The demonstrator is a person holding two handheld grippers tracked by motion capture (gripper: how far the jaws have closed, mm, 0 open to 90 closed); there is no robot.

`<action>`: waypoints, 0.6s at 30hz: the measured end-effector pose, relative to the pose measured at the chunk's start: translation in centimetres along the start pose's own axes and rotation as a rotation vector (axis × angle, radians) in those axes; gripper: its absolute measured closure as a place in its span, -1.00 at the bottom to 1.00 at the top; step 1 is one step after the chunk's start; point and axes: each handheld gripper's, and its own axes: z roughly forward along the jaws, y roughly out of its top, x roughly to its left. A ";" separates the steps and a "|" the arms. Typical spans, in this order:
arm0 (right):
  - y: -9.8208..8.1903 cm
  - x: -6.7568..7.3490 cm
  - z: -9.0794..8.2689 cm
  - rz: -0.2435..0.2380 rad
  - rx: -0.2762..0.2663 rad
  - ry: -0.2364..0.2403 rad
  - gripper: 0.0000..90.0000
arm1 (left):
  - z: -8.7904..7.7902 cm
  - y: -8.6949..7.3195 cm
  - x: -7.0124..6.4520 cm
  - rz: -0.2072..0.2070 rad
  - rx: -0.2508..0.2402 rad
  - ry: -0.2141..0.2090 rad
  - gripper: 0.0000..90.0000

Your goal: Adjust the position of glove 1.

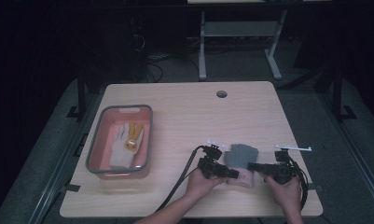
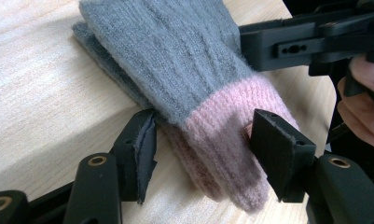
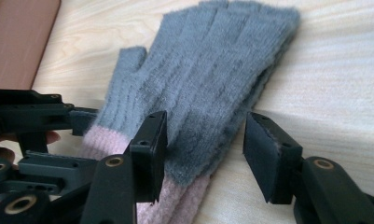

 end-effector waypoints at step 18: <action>-0.5 -0.9 0.9 0.108 -0.006 0.123 0.47 | 0.7 0.5 0.7 -0.102 -0.008 -0.063 0.12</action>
